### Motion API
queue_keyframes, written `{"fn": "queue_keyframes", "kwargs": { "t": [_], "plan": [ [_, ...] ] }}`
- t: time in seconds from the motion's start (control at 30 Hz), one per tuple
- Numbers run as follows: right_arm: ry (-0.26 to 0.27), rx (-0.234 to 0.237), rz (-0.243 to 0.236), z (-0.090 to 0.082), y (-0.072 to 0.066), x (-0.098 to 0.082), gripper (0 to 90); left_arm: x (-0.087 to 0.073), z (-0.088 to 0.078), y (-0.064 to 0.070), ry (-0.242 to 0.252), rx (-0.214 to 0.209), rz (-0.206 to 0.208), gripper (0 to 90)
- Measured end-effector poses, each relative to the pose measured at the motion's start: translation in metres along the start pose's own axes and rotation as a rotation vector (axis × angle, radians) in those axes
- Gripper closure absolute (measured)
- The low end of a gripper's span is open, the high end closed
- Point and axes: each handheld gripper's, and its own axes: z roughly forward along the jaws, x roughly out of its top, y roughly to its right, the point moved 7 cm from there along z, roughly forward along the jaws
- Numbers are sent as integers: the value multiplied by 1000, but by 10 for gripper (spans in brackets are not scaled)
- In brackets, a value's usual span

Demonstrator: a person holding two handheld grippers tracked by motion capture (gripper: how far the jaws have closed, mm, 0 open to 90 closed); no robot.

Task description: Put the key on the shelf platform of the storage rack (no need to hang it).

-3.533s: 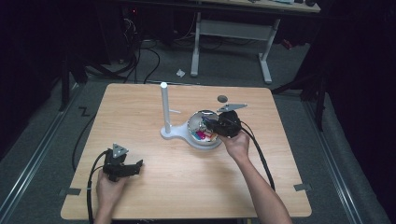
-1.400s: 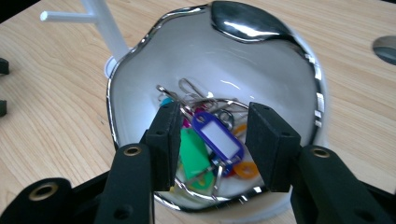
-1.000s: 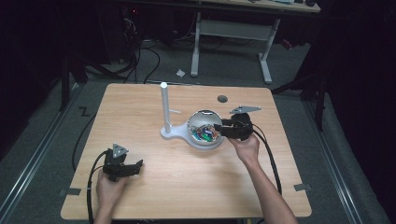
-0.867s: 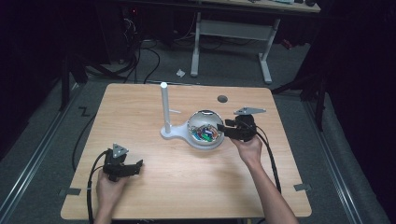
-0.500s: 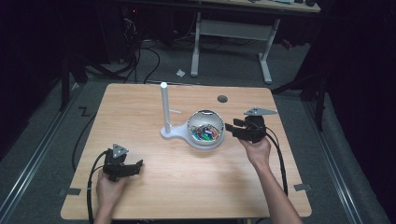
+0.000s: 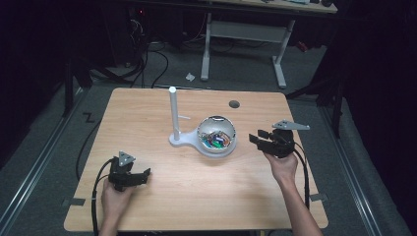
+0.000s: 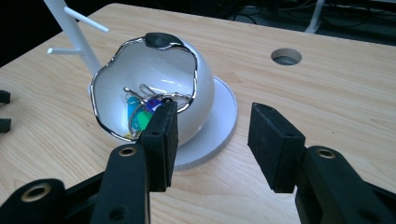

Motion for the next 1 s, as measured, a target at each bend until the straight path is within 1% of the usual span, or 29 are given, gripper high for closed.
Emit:
{"fn": "queue_keyframes", "kwargs": {
  "t": [0.07,0.2,0.3,0.43,0.5,0.8,0.87,1.0],
  "plan": [
    [13,1,11,-5,2,-2,531,0,0,0,0,-1,1,157],
    [15,-11,22,-11,6,-8,530,0,0,0,0,0,1,157],
    [28,-13,34,-16,8,-12,530,0,0,0,0,-1,1,157],
    [26,-23,37,-21,10,-19,530,0,0,0,0,0,1,157],
    [36,-20,45,-23,10,-20,530,0,0,0,0,0,1,157],
    [31,-28,42,-28,9,-31,526,0,0,0,0,0,0,157],
    [27,-32,28,-28,8,-33,523,0,0,0,0,0,1,157],
    [24,-36,22,-29,5,-37,521,0,0,0,0,0,0,157]
  ]
}}
